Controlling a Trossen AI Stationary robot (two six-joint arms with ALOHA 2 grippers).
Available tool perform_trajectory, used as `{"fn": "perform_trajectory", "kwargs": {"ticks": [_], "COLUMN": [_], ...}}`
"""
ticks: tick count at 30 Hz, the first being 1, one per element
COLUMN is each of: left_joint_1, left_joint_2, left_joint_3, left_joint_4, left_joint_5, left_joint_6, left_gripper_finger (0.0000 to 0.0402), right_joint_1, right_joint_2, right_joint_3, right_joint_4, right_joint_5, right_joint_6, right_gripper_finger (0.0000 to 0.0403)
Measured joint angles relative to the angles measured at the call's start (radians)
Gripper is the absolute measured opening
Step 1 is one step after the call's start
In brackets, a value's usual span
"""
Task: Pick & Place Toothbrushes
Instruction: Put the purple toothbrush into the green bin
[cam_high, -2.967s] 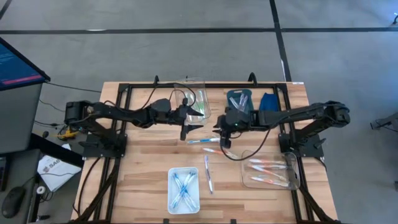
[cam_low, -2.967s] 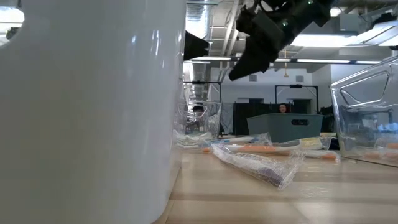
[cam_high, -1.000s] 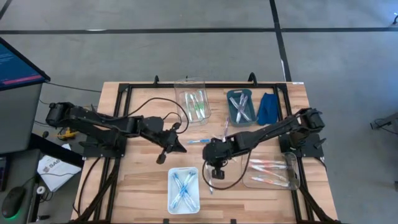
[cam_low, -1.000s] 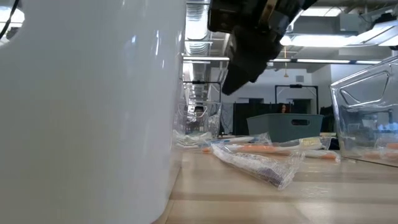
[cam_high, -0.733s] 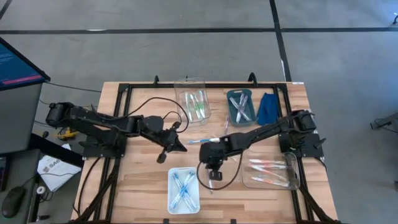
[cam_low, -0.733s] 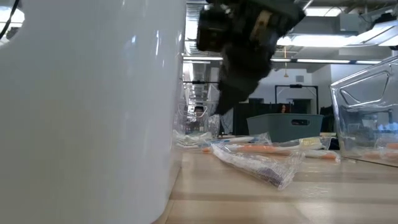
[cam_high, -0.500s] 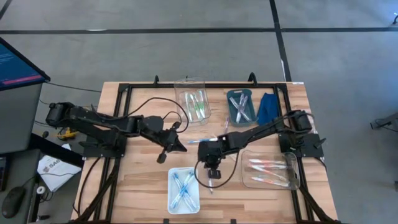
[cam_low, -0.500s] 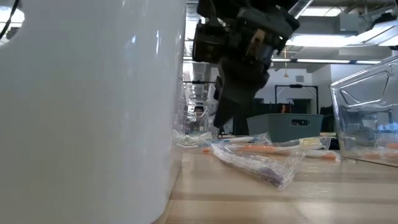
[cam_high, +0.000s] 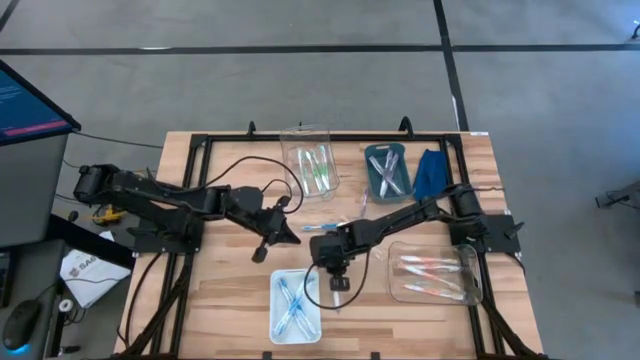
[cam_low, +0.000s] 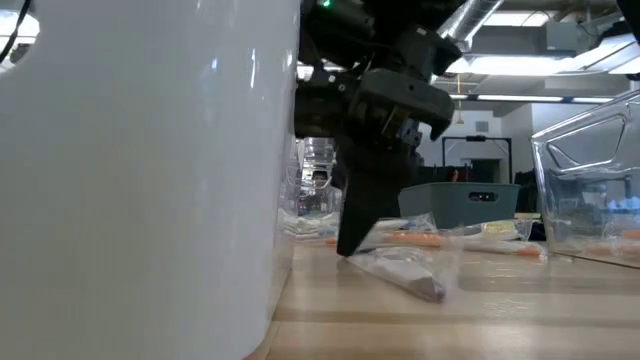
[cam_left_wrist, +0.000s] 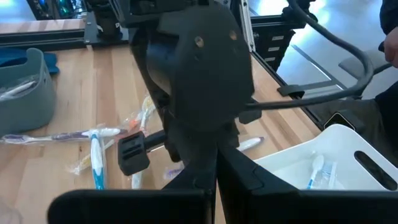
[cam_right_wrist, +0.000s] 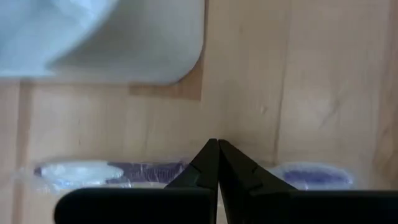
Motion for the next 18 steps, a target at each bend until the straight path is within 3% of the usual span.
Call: {"fn": "perform_trajectory", "kwargs": {"ticks": [5, 12, 18], "left_joint_1": [-0.006, -0.006, -0.006], "left_joint_2": [0.000, 0.000, 0.000], "left_joint_3": [-0.012, -0.014, -0.014], "left_joint_4": [0.001, 0.002, 0.006], "left_joint_5": [0.000, 0.000, 0.000], "left_joint_6": [0.000, 0.001, 0.003], "left_gripper_finger": [0.0002, 0.0002, 0.0002], "right_joint_1": [0.008, 0.038, 0.065], "right_joint_2": [0.032, -0.015, -0.029], "right_joint_3": [0.060, 0.059, 0.059], "right_joint_4": [-0.094, -0.250, -0.294], "right_joint_5": [0.023, 0.176, 0.230], "right_joint_6": [-0.004, 0.029, 0.066], "right_gripper_finger": [0.0000, 0.0000, 0.0000]}}
